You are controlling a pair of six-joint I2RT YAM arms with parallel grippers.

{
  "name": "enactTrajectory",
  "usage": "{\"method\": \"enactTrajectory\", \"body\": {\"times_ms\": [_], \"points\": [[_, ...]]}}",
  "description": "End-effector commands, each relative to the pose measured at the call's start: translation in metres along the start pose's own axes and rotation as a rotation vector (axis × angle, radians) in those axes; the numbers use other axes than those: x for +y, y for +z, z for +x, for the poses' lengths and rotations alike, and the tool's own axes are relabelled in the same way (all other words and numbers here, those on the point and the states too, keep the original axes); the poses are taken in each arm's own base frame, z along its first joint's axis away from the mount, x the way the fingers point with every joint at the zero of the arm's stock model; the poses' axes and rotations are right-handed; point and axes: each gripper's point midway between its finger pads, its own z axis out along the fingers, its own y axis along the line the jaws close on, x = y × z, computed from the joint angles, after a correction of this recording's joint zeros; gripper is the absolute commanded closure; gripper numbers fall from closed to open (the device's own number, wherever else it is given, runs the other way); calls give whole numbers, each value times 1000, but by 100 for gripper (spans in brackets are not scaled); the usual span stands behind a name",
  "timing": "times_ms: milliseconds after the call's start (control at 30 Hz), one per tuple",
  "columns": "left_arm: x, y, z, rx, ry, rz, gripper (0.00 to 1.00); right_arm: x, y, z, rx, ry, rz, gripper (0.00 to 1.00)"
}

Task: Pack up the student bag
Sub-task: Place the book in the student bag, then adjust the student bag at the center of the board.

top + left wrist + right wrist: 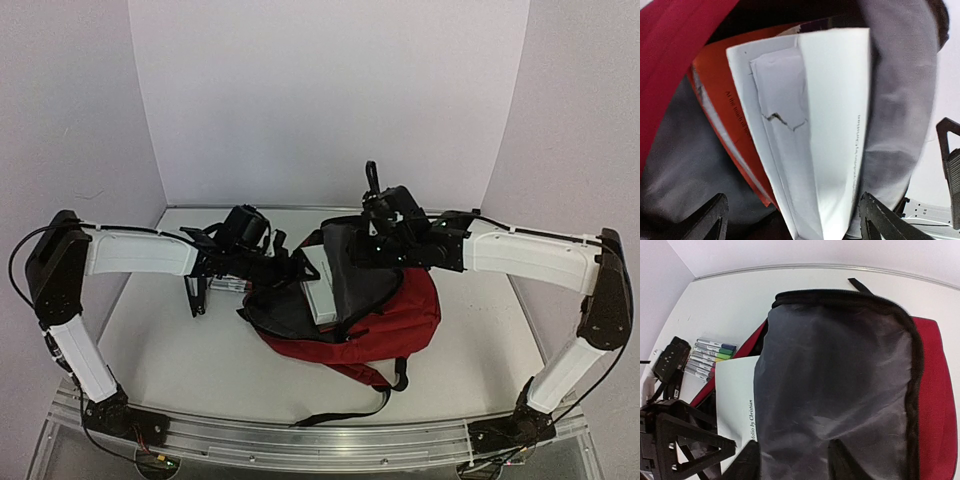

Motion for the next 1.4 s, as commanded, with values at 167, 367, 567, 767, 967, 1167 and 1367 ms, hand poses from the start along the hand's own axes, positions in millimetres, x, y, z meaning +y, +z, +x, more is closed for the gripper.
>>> {"method": "enactTrajectory", "body": {"times_ms": [167,367,567,767,967,1167,1367], "points": [[50,-80,-5,-97,-40,-122,5,-20,-76,-30,-102,121,-95,20],[80,-110,5,-120,-81,-206,0,-56,-65,5,-17,246,-52,24],[105,-113,30,-85,-125,-258,0,-66,-68,38,41,350,-81,27],[102,-99,39,-48,-144,-166,0,-58,-64,49,62,454,-147,34],[98,-89,38,-39,-155,-122,2,-54,-55,57,72,493,-177,39],[97,-80,34,-9,-141,-131,7,-52,-39,58,82,489,-146,43],[100,-70,30,0,-139,-142,29,-46,-29,58,90,484,-153,58]]}}
